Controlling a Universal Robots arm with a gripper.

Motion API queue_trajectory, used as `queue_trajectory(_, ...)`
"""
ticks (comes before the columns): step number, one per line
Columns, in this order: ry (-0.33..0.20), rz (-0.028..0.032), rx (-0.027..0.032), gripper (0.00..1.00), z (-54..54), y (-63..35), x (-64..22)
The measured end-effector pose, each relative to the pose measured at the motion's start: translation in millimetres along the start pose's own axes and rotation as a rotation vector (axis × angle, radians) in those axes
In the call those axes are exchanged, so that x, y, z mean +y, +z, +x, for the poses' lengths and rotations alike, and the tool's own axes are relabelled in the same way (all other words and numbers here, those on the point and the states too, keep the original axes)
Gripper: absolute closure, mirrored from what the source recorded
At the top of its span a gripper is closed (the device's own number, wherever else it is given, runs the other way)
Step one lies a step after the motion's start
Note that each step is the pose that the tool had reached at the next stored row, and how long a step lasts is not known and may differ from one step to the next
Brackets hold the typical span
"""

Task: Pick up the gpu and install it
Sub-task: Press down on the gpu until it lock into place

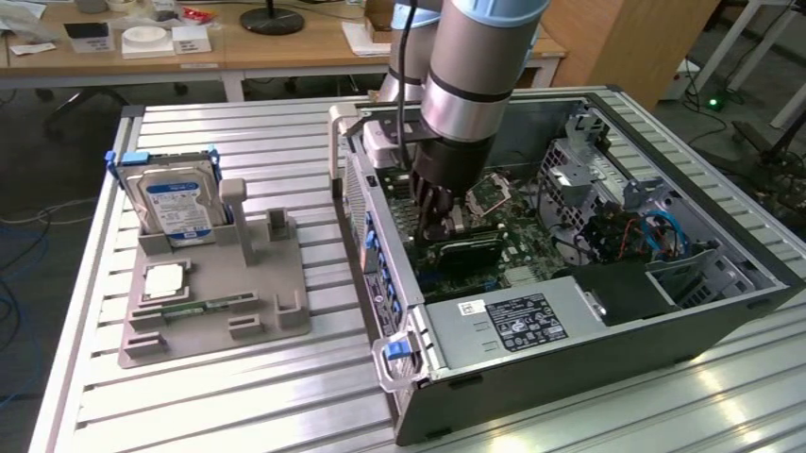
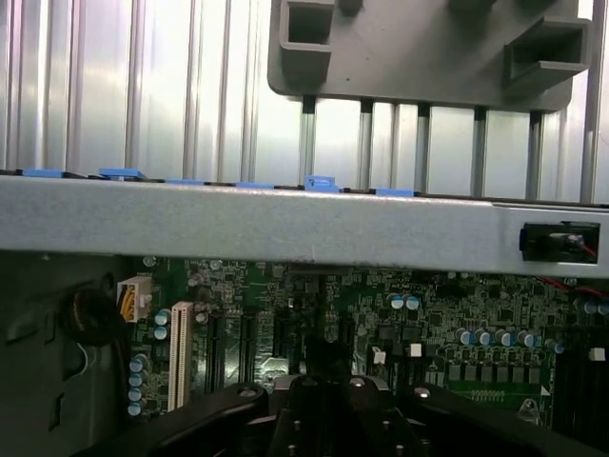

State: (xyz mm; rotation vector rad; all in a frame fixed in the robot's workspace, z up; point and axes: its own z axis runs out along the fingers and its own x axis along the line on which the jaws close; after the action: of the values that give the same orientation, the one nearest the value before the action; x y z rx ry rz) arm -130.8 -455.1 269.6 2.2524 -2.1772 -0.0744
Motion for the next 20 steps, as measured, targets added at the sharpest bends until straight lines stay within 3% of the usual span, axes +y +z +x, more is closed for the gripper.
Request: queue_trajectory(20, -0.045, -0.0072, -0.0017, 0.89, -2.8, 9.3, -0.2)
